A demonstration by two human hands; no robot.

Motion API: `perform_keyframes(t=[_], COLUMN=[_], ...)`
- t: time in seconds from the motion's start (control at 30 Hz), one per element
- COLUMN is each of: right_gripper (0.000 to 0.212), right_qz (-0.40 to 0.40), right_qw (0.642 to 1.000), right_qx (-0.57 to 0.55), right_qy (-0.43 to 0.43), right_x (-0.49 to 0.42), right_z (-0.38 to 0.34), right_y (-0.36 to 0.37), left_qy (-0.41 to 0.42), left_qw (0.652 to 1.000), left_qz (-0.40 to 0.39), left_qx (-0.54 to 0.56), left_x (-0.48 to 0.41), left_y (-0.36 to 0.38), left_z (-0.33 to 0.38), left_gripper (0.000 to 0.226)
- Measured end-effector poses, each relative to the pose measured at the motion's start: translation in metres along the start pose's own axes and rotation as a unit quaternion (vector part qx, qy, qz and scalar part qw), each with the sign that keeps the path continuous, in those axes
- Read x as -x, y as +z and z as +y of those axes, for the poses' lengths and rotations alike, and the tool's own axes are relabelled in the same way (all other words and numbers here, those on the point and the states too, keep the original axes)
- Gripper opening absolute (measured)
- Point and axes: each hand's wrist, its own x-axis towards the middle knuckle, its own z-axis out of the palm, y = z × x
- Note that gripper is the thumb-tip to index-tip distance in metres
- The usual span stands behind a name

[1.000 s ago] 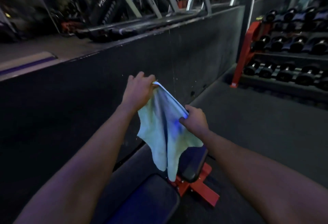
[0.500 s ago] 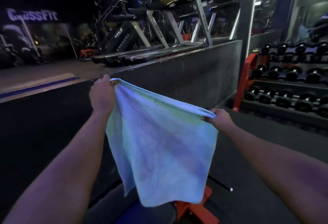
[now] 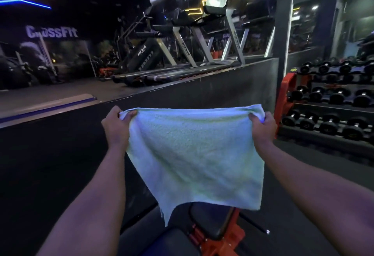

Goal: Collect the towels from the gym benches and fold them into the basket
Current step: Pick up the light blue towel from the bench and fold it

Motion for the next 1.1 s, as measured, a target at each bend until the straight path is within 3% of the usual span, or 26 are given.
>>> perform_keyframes(t=[0.1,0.2,0.33,0.43,0.57,0.73,0.83,0.9,1.0,1.1], right_gripper=[0.034,0.020,0.022,0.033,0.018,0.018,0.013,0.018,0.042,0.028], right_qz=[-0.039,-0.099,-0.118,-0.190,-0.307,-0.442,-0.459,-0.480,-0.496,-0.463], right_qw=[0.995,0.979,0.949,0.917,0.926,0.889,0.883,0.876,0.865,0.876], right_qx=[0.064,0.171,0.281,0.327,0.194,0.120,0.087,0.047,0.067,0.088], right_qy=[-0.064,-0.050,0.083,0.128,0.105,-0.022,-0.040,-0.023,-0.044,-0.102], right_x=[-0.011,-0.023,-0.017,0.011,0.061,0.094,0.098,0.098,0.096,0.091], right_z=[-0.007,-0.010,-0.011,-0.022,-0.035,-0.047,-0.046,-0.041,-0.037,-0.037], right_y=[-0.001,0.005,0.027,0.061,0.102,0.125,0.125,0.123,0.121,0.121], left_qy=[-0.012,-0.043,-0.195,-0.240,-0.194,-0.131,-0.092,-0.078,-0.136,-0.151], left_qw=[0.999,0.997,0.948,0.921,0.924,0.932,0.940,0.937,0.902,0.881], left_qz=[0.031,0.017,-0.081,-0.132,-0.211,-0.286,-0.301,-0.325,-0.408,-0.449], left_qx=[0.010,-0.059,-0.238,-0.276,-0.253,-0.182,-0.130,-0.105,-0.038,-0.013], left_x=[-0.006,-0.017,-0.023,-0.011,0.014,0.024,0.026,0.025,0.020,0.017], left_y=[-0.004,-0.003,0.010,0.032,0.067,0.087,0.086,0.081,0.069,0.060], left_z=[0.001,-0.001,0.007,0.025,0.043,0.049,0.051,0.055,0.061,0.062], left_gripper=[0.041,0.030,0.039,0.048,0.053,0.032,0.015,0.015,0.018,0.023])
